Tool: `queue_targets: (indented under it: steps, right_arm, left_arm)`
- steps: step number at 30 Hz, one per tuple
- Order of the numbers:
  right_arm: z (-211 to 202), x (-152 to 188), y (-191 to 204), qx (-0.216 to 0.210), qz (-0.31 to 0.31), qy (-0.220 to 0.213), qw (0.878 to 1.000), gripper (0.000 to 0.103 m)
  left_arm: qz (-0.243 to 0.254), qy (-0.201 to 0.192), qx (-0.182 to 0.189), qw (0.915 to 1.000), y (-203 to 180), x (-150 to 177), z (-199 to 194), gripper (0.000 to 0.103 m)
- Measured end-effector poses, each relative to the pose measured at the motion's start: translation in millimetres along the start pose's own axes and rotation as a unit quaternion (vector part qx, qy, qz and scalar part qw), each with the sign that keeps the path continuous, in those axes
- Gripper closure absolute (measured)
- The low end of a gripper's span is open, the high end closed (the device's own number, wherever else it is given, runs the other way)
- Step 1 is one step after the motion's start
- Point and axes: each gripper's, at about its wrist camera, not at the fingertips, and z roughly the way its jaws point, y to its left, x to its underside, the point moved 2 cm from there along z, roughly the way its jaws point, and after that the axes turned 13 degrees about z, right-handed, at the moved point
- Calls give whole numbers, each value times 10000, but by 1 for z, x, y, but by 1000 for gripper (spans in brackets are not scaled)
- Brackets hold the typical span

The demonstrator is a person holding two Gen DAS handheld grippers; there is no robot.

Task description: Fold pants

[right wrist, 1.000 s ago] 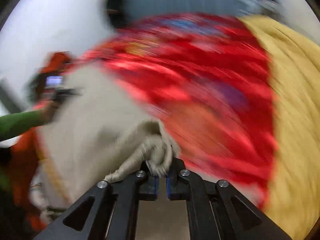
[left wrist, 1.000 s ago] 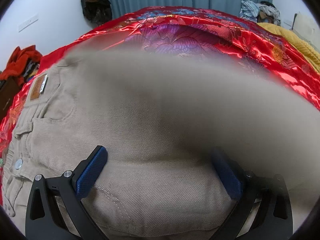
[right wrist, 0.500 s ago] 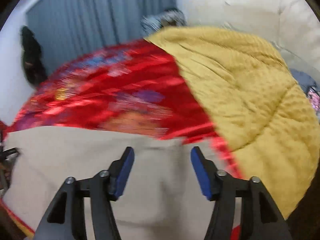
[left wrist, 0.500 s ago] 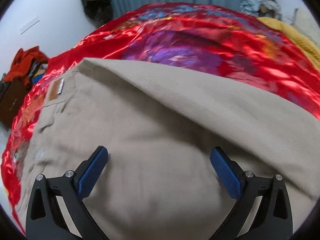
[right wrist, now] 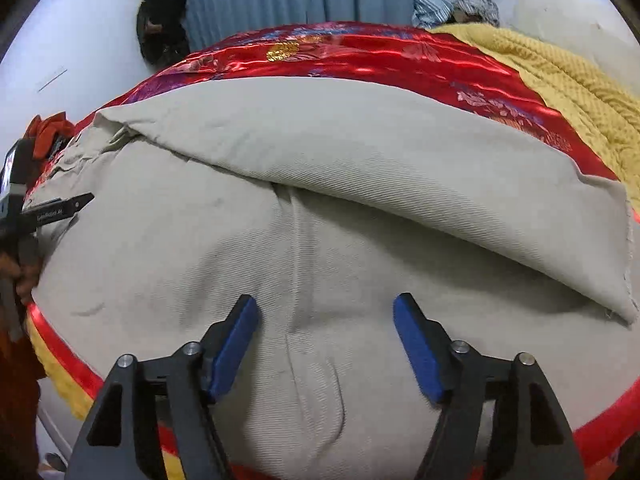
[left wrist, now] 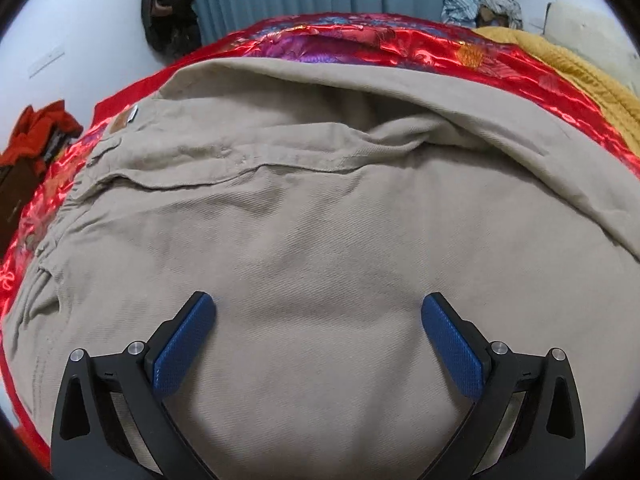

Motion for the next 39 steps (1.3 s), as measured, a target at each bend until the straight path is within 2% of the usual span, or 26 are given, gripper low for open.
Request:
queue_targets:
  steps: [4,9,39]
  right_arm:
    - [2,0,-10,-240,68,-79,9997,29]
    - [-5,10,-2,-251,18,-202,9995,28]
    - [-7,10,-1,-251,-59,-204,9995,27]
  left_arm:
    - [-23,-16,77,10000,1,1,1,0]
    - [-7,-20,46,10000,-4,4,-1,0]
    - [22,23,-6,10000,-5,4,-1,0]
